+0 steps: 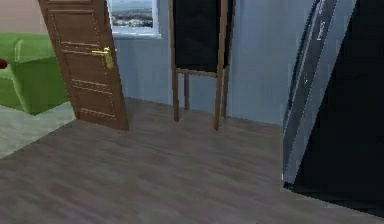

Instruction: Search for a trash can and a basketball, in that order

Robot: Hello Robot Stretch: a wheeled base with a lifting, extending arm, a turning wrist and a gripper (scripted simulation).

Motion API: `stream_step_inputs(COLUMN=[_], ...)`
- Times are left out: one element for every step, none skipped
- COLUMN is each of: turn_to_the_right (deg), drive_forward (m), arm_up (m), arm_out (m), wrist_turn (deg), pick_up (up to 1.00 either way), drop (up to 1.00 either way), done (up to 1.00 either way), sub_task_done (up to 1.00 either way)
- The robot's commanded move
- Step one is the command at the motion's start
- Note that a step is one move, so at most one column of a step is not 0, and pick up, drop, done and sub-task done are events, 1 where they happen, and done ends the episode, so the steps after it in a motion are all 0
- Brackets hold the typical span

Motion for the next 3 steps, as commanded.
stream_step_inputs(turn_to_the_right=[45.0,21.0,0.0], drive_forward=[0.0,0.0,0.1], arm_up=[0.0,0.0,0.0], arm_out=[0.0,0.0,0.0], wrist_turn=[0.0,0.0,0.0], pick_up=[0.0,0.0,0.0], drop=[0.0,0.0,0.0], done=[0.0,0.0,0.0], sub_task_done=[0.0,0.0,0.0])
